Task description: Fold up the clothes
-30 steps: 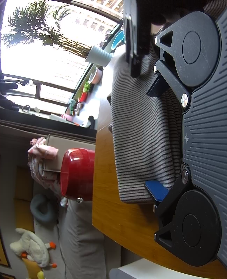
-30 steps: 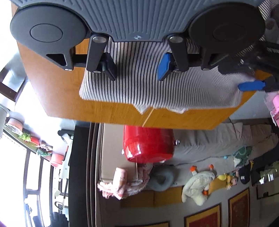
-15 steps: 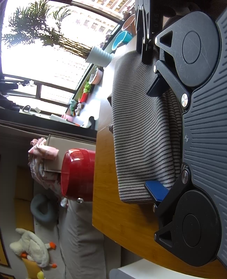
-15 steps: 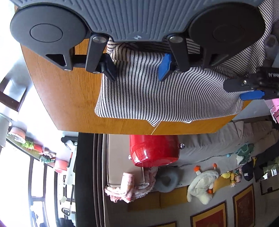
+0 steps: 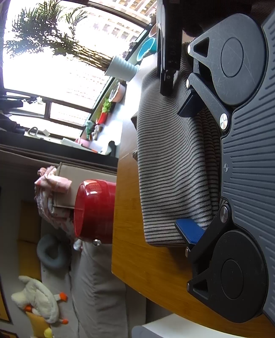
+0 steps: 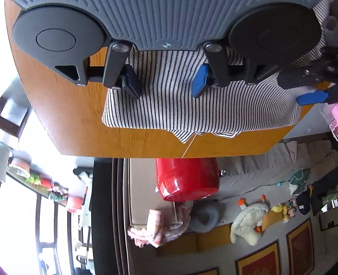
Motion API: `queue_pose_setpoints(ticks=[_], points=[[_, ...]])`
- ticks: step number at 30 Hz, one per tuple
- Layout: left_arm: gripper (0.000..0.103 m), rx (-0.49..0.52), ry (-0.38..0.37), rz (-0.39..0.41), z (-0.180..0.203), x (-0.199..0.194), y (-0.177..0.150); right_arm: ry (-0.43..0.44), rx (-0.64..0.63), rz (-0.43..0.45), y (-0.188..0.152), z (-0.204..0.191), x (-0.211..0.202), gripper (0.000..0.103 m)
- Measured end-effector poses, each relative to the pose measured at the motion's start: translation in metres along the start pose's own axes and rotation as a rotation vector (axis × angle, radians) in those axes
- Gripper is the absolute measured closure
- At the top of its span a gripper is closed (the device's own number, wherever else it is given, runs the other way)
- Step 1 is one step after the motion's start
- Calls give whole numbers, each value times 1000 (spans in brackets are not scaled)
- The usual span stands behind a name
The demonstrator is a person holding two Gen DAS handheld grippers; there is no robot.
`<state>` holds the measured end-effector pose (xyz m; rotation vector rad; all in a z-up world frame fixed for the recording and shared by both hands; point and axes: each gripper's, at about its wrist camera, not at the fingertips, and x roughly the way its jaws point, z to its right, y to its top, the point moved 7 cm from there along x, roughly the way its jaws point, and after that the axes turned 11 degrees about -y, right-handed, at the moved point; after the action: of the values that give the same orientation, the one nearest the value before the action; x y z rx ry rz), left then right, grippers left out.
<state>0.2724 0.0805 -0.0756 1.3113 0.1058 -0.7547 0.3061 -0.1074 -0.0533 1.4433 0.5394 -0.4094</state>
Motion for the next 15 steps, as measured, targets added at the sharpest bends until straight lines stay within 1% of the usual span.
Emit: queue_pose_setpoints(ticks=[2, 5, 8, 11, 15], points=[[0, -5, -3, 3, -1, -1, 0, -2, -10, 0, 1, -2, -6, 46], [0, -19, -12, 7, -3, -2, 0, 22, 3, 3, 1, 1, -22, 46], [0, -23, -13, 7, -3, -2, 0, 50, 18, -27, -10, 8, -33, 46], [0, -13, -6, 3, -1, -1, -1, 42, -9, -20, -24, 10, -32, 46], [0, -9, 1, -1, -1, 0, 0, 34, -33, 0, -25, 5, -32, 42]])
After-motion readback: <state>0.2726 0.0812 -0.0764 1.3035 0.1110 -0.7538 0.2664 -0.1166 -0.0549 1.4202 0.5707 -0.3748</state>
